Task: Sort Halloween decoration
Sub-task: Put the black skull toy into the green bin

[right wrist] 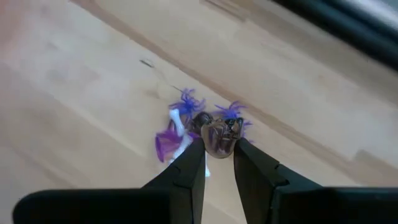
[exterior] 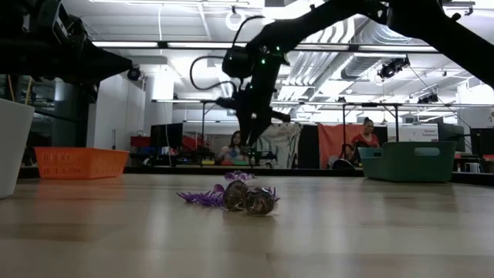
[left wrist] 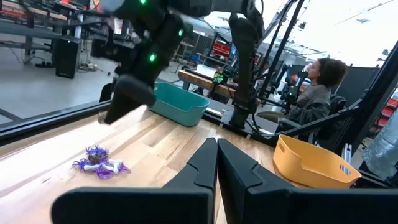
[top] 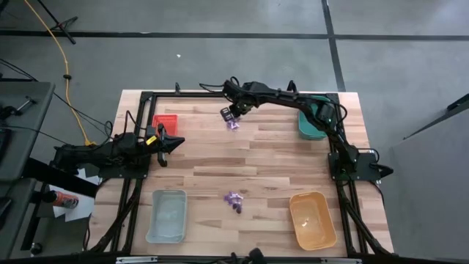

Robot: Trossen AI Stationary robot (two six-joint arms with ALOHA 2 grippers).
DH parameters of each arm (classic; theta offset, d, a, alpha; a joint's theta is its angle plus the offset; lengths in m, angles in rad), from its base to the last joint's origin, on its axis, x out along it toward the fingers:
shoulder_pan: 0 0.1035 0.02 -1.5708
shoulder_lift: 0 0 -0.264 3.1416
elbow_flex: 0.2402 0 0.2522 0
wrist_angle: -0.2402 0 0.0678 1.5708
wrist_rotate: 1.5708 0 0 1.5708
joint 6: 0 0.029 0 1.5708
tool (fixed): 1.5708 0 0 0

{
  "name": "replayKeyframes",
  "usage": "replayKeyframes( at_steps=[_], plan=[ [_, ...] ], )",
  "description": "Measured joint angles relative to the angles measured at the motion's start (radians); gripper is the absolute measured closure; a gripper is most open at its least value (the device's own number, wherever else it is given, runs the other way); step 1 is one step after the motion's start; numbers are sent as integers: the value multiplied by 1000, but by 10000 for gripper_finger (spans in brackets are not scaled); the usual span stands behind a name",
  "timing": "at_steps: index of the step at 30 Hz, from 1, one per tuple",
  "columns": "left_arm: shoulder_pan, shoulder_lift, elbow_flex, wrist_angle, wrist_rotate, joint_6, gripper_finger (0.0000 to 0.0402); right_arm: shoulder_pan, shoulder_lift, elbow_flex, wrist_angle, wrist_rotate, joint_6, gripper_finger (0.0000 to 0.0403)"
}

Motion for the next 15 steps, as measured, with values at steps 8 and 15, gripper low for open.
replayKeyframes(
  at_steps=[8,15],
  plan=[
    [0,0,0,0,0,0,401,8,0,188,-280,76,-150,330],
    [0,0,0,0,0,0,401,27,-43,187,-484,199,-196,330]
  ],
)
